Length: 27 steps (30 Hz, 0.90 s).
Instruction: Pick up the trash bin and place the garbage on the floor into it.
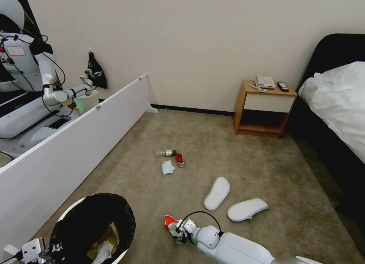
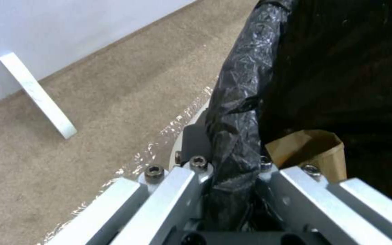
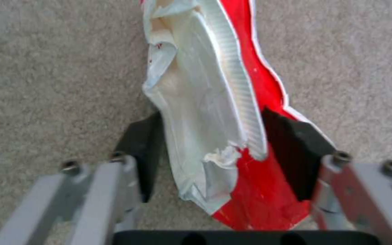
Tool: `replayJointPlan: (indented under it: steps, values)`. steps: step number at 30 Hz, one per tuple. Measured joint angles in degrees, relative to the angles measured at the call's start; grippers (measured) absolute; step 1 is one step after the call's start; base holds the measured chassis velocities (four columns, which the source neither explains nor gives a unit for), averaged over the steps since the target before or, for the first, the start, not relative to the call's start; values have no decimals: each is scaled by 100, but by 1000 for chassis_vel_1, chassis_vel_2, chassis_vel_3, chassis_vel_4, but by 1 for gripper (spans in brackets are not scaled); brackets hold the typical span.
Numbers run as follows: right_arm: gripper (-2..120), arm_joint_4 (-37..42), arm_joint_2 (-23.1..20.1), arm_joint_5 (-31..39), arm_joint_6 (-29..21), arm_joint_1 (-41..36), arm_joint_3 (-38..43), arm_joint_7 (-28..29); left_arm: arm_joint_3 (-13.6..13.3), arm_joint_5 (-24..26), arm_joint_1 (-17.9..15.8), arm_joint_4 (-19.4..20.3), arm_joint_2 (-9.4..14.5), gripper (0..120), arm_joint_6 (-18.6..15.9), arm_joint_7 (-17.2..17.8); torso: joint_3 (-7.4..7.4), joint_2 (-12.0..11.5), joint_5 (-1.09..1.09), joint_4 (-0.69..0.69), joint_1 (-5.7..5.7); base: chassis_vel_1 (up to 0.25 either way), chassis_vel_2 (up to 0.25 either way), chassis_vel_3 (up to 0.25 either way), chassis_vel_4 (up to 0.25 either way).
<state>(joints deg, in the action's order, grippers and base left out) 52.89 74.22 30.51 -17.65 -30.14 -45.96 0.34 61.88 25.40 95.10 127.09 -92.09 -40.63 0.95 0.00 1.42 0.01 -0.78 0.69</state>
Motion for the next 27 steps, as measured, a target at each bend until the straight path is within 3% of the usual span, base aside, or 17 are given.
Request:
replayJointPlan:
  steps: [6,9,14,19,27]
  values:
    - [33,101,-69,1,11,-20,22,29,-22,-25,-17,-28,-1,2,0,-1,0,0,0,0,0,0,0,0,0]
    - [17,197,-148,8,63,-43,36,61,-39,-44,-17,-28,-3,2,0,-6,0,-1,0,-1,0,0,0,0,0]
    - [1,358,-256,83,76,-59,42,74,-62,-56,-22,-27,-4,2,0,-11,0,-1,-1,-2,0,0,0,0,0]
    - [0,559,-401,170,103,-103,66,89,-94,-69,-33,-16,-5,2,0,-12,0,-1,0,0,0,0,0,0,0]
    - [0,1630,-1177,418,273,-114,361,306,-161,21,-66,49,3,2,-130,78,1,-1,0,-1,0,0,0,0,0]
